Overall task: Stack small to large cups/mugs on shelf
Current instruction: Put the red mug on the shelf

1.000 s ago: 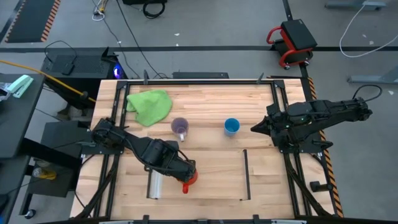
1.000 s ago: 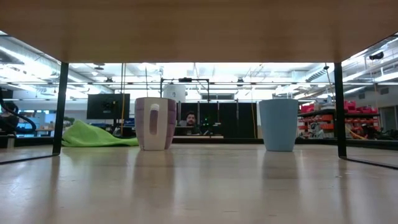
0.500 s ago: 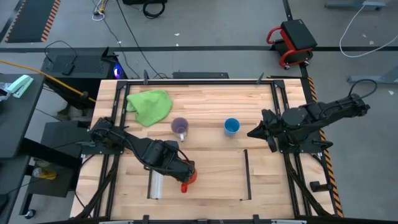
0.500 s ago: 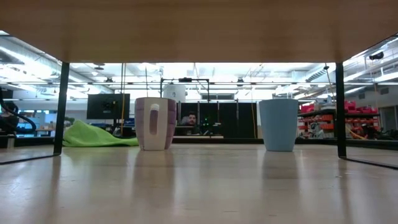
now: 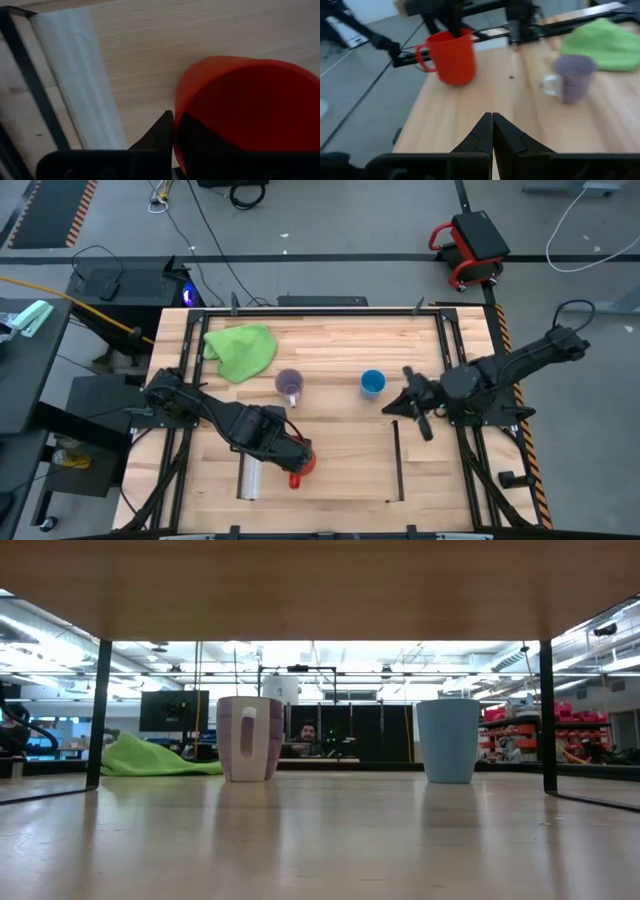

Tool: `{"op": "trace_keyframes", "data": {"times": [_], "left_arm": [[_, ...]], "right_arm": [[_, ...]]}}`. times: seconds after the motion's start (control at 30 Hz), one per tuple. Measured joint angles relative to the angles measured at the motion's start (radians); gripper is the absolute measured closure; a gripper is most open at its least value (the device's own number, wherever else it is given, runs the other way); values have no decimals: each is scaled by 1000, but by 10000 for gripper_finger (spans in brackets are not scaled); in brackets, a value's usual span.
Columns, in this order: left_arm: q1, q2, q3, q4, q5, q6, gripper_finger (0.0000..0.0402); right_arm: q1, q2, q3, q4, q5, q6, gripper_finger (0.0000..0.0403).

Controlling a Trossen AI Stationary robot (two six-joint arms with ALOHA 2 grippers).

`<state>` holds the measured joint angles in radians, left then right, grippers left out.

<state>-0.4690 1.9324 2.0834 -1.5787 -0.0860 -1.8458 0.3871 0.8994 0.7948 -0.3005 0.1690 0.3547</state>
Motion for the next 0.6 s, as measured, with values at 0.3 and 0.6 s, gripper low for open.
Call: {"op": "trace_keyframes", "data": {"times": [0.3,0.6], "left_arm": [[-8,5,-3,1,-1,-1,337],[-17,5,73,6,-67,0,331]], "right_arm": [[3,217,0,168,-102,-45,375],[-3,259,1,228,-103,-102,369]]}}
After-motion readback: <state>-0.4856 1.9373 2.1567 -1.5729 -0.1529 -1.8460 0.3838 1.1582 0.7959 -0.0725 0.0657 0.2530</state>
